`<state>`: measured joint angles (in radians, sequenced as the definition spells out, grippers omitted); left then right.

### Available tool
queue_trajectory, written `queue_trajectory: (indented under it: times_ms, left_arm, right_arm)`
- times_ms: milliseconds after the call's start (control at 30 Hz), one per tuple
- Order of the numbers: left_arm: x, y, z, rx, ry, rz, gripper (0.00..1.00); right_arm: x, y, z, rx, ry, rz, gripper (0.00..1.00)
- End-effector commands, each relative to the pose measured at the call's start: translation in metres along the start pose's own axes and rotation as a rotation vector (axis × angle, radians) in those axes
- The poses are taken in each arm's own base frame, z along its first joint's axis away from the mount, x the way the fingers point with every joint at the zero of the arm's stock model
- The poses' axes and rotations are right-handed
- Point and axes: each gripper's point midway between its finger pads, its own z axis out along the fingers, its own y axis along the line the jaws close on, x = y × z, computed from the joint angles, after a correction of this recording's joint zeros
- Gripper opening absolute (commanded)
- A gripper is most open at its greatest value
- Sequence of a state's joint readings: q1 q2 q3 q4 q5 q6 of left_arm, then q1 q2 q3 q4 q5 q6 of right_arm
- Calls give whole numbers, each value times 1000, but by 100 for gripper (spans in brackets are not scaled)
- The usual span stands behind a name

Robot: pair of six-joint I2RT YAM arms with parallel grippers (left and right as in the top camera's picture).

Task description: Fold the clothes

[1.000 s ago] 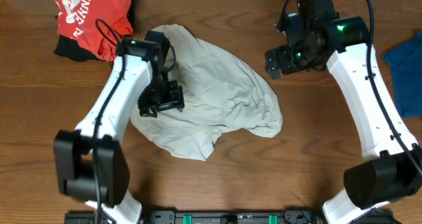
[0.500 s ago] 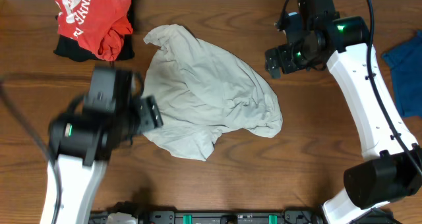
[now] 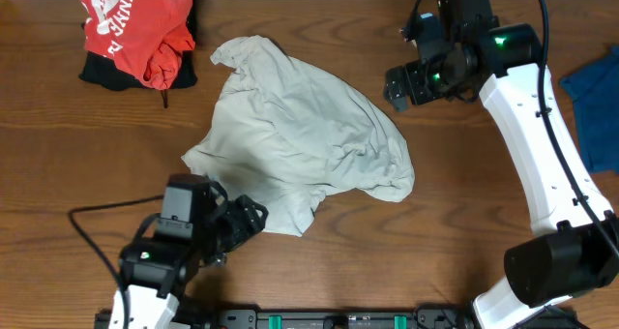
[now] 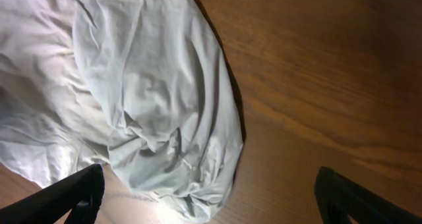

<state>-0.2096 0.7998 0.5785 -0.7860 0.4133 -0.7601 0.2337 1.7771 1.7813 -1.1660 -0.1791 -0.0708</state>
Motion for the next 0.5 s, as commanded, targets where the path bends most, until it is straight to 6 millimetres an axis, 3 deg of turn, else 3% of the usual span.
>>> queue_trajectory:
  times_ms: [0, 233, 467]
  left_arm:
    - [10, 6, 14, 18, 51, -111, 79]
    - [9, 13, 42, 60, 55, -139, 79]
    - [4, 21, 57, 15, 62, -185, 79]
  right_arm:
    - [-6, 8, -14, -14, -41, -27, 99]
    - [-6, 12, -14, -34, -42, -29, 99]
    - [-5, 12, -14, -36, -40, -29, 99]
